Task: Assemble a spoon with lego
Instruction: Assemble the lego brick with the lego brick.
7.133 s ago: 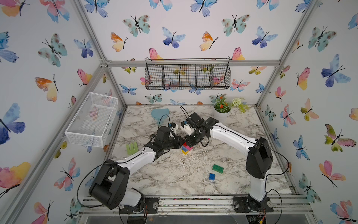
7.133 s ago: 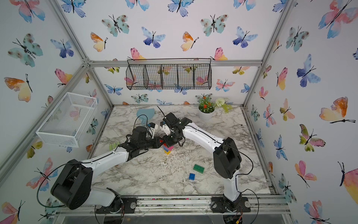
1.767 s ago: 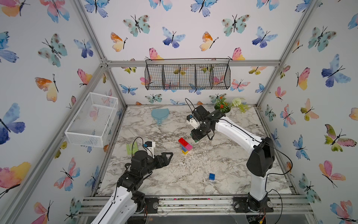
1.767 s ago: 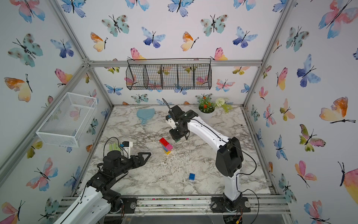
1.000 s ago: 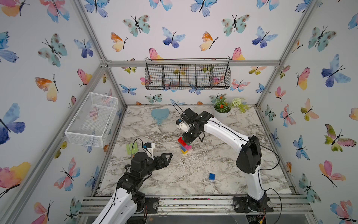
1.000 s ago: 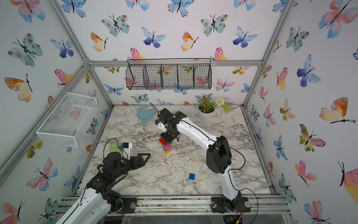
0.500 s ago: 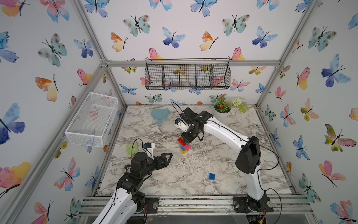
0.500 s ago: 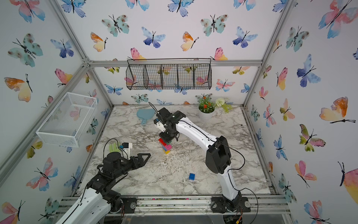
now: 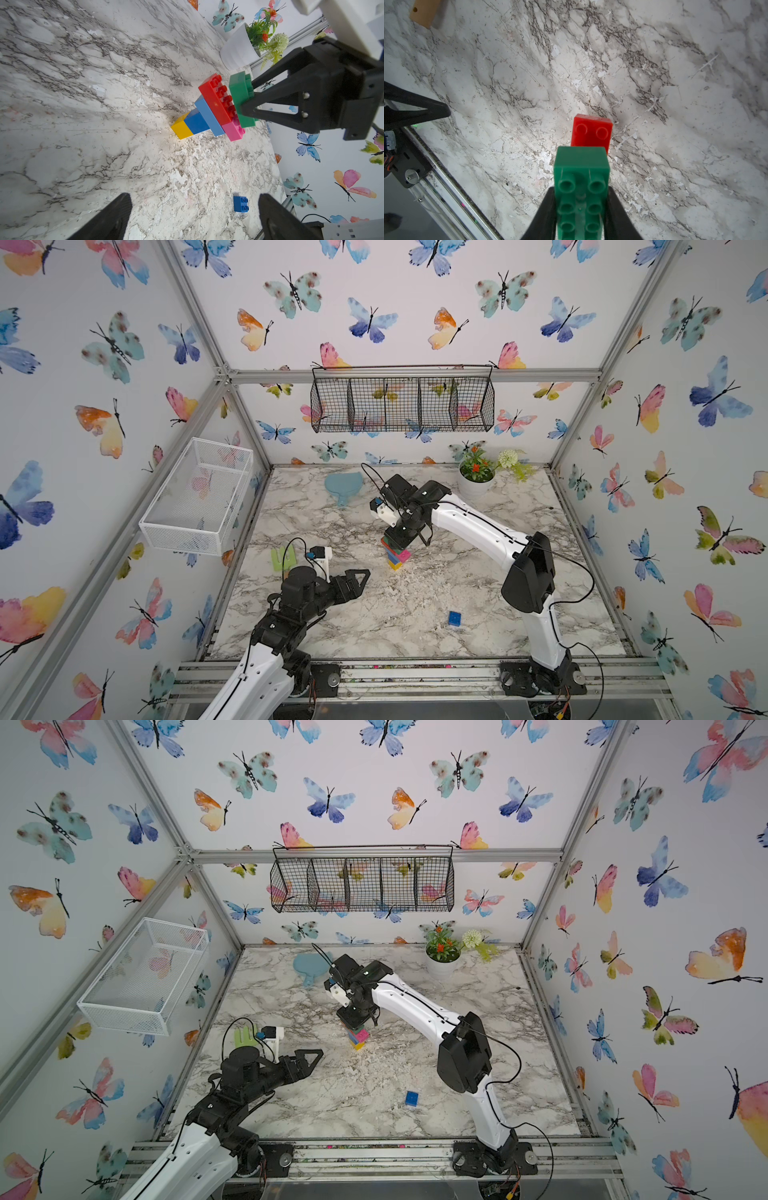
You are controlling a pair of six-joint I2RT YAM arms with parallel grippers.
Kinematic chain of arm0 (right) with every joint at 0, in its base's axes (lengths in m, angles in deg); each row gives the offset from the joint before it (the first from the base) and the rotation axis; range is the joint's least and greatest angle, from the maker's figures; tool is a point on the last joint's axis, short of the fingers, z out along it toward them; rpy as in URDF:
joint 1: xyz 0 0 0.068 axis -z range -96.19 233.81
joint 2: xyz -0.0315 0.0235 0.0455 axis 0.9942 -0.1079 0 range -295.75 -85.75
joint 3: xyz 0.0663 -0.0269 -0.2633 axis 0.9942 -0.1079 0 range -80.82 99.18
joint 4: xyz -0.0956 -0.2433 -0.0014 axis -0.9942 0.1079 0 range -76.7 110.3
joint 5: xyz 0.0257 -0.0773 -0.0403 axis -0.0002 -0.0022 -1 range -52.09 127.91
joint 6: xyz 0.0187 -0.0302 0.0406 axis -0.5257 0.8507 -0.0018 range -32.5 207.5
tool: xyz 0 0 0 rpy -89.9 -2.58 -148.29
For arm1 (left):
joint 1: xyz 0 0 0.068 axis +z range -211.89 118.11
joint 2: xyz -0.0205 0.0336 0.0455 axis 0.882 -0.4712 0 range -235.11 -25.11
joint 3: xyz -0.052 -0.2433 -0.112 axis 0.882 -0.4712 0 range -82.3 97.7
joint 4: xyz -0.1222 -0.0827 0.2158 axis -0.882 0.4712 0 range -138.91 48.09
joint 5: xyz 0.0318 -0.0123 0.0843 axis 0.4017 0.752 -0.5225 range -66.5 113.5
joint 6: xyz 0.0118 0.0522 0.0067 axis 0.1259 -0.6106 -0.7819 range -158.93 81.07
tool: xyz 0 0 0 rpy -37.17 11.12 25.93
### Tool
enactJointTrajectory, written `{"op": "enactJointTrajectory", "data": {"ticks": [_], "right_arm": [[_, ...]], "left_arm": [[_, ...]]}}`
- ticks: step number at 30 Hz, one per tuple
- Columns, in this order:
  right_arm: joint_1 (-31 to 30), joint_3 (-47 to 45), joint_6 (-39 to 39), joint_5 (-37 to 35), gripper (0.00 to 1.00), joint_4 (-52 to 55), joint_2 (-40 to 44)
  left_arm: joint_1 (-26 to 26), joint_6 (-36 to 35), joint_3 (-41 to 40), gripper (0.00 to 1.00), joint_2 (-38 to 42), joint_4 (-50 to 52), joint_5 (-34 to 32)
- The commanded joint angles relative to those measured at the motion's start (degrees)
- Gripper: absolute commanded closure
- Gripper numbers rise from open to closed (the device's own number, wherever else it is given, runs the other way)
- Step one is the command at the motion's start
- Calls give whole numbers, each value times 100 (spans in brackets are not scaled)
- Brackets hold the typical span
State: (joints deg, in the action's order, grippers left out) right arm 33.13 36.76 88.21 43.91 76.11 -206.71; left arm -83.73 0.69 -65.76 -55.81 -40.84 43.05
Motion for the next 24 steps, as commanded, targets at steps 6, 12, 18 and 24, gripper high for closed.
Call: {"op": "enactJointTrajectory", "data": {"ticks": [6,12,18,24], "right_arm": [[-21,23,19,-134,98,190,-155],[-34,63,8,-67,98,212,-180],[-74,38,22,-27,98,241,-267],[-100,50,-22,-82,98,256,-321]], "left_arm": [[23,-95,-12,3,90,63,14],[22,-94,-10,3,99,78,5],[22,-103,-19,3,108,80,3],[22,-120,-10,3,125,93,5]]}}
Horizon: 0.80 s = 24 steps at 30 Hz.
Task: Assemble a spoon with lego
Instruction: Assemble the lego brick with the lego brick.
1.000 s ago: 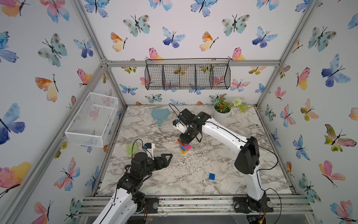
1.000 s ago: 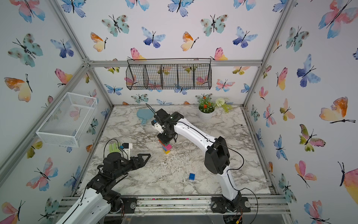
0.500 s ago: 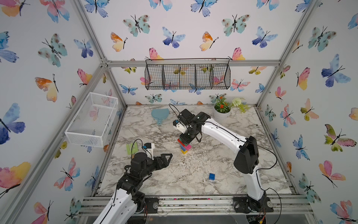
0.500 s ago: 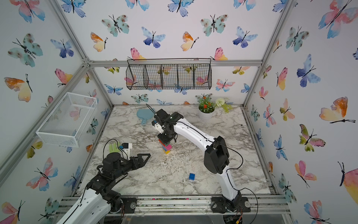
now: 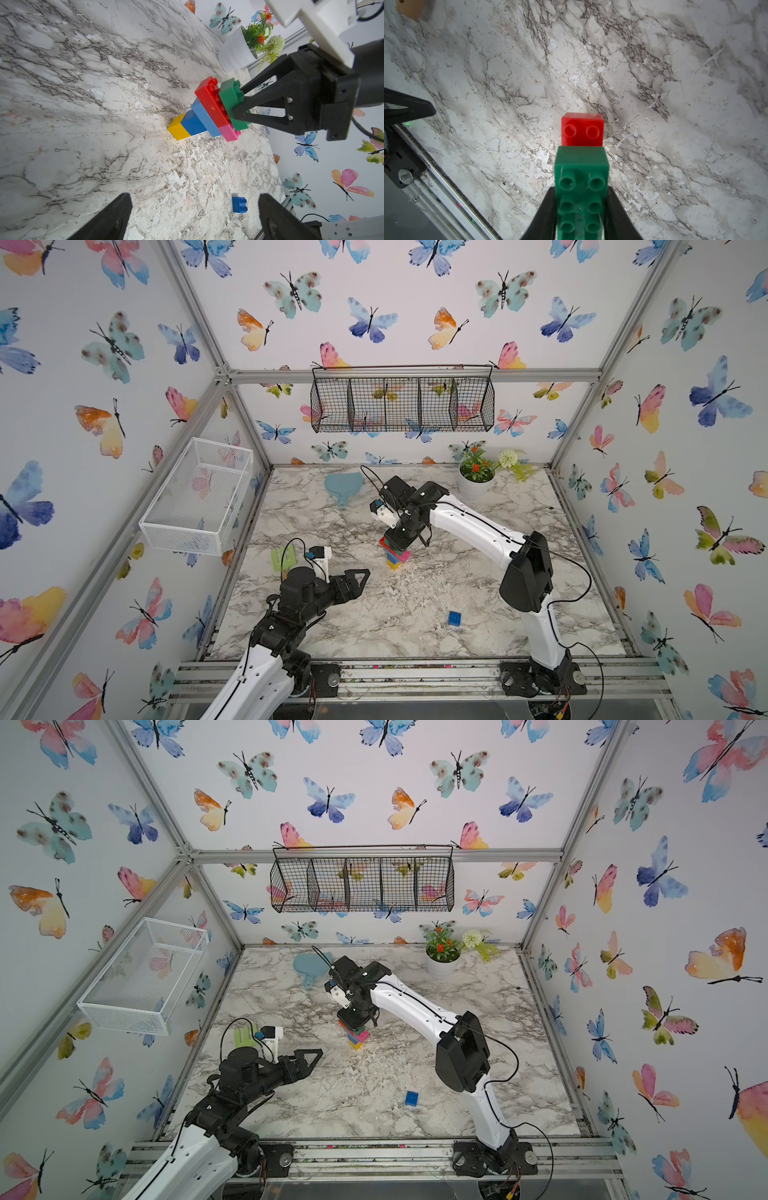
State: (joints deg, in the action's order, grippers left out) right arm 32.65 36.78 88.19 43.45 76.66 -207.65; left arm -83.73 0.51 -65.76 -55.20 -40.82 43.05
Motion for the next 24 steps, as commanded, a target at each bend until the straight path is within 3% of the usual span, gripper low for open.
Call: {"op": "enactJointTrajectory", "data": {"ticks": [1,24], "right_arm": [[-52,65,-25,-42,98,204,-242],[-123,15,-174,-6,98,291,-637]], "left_arm": [[22,-108,-10,3,64,87,5],[24,-130,-45,3,108,87,0]]}}
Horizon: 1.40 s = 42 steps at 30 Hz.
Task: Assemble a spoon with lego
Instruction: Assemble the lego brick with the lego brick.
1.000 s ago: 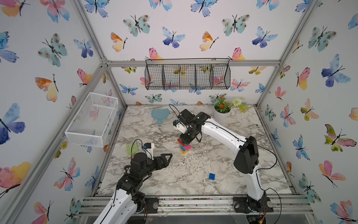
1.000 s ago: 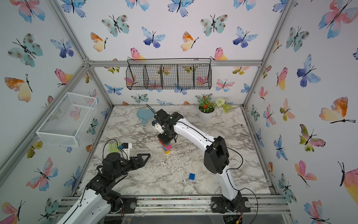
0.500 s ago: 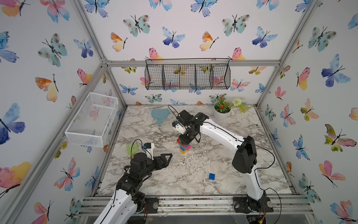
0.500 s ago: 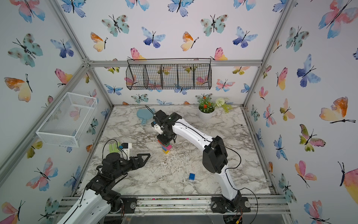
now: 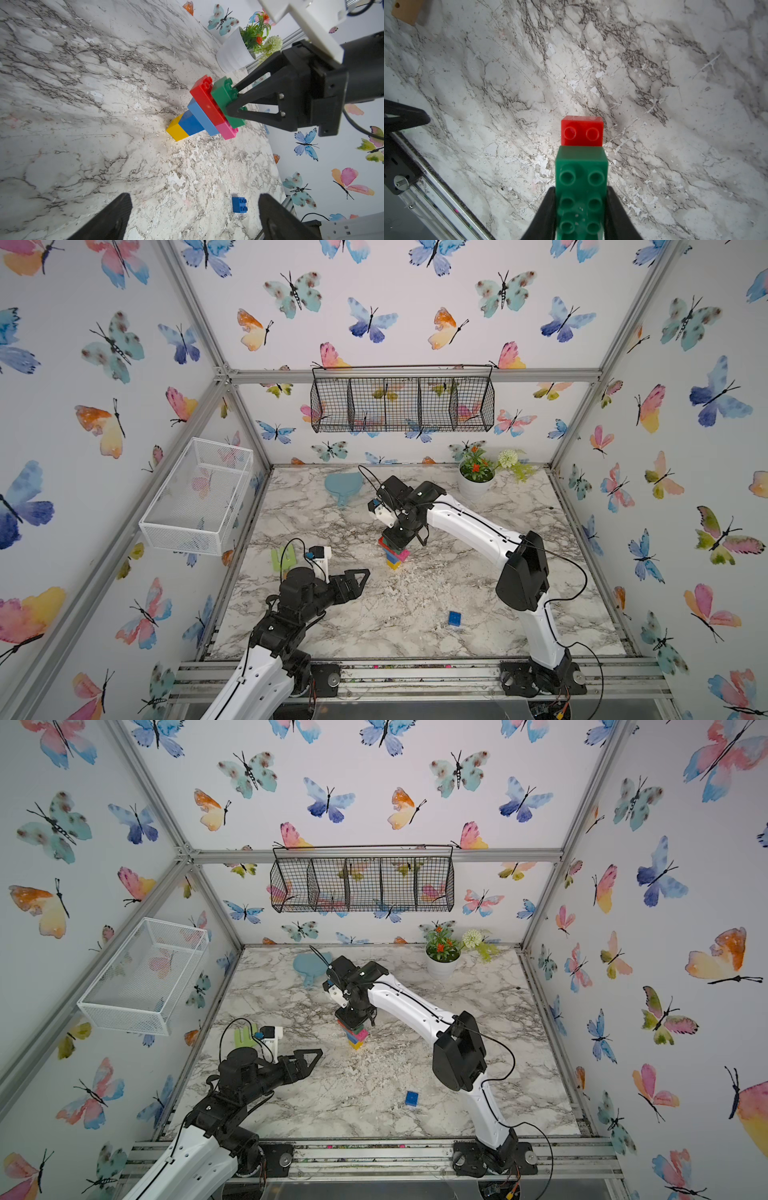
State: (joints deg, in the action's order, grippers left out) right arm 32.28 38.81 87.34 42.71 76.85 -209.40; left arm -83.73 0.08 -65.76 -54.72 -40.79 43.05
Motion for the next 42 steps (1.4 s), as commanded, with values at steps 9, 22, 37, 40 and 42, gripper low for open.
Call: {"op": "enactJointTrajectory", "data": {"ticks": [9,22,37,40,42], "right_arm": [[-94,-239,-220,194,98,328,-631],[-103,-502,-359,297,98,460,-812],[-103,-744,-602,357,98,648,-1044],[-103,-801,-623,398,98,687,-1129],[-103,-839,-639,433,98,670,-1160]], "left_arm": [[23,-97,-55,3,78,97,-11],[18,-103,-63,3,122,96,-15],[20,-112,-71,3,174,95,-4],[22,-118,-81,3,181,101,5],[18,-112,-89,3,191,85,13]]}}
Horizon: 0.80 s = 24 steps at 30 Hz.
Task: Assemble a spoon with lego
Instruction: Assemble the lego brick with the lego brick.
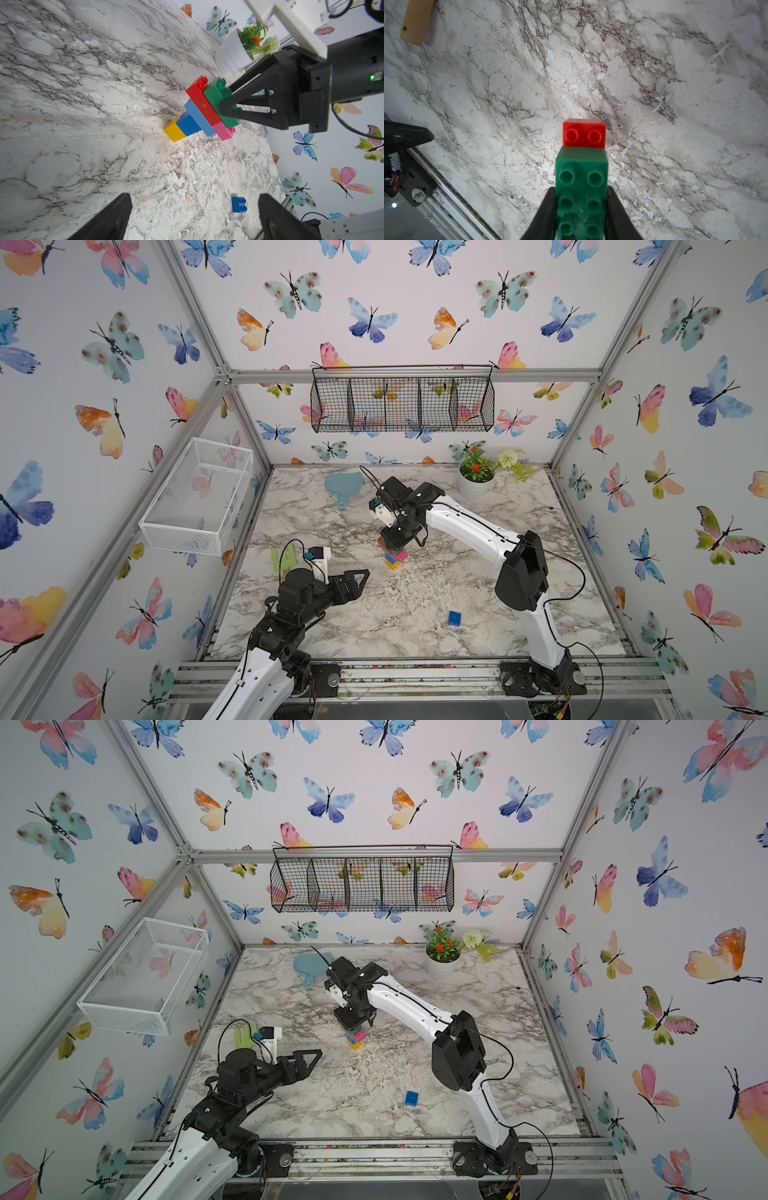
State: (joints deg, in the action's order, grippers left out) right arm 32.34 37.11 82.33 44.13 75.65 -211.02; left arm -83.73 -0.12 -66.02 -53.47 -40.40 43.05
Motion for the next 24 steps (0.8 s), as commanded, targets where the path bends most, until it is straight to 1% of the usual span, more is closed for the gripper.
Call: {"op": "enactJointTrajectory", "data": {"ticks": [1,6,12,13,15,16,24], "right_arm": [[-110,-670,-158,301,98,787,-1020],[-110,-557,-241,209,98,919,-1174],[-102,-176,-484,160,98,831,-1090],[-110,-68,-516,189,93,798,-1066],[-109,106,-572,261,91,698,-999],[-110,128,-624,261,87,599,-945],[-110,234,-861,136,80,357,-623]], "left_arm": [[30,-88,-71,3,75,49,18],[22,-68,-78,3,124,56,80],[27,-29,-54,3,212,72,130],[22,-16,-45,3,231,72,136],[15,-6,-28,3,268,80,145],[23,0,-12,3,285,96,145],[22,22,51,3,327,124,163]]}}
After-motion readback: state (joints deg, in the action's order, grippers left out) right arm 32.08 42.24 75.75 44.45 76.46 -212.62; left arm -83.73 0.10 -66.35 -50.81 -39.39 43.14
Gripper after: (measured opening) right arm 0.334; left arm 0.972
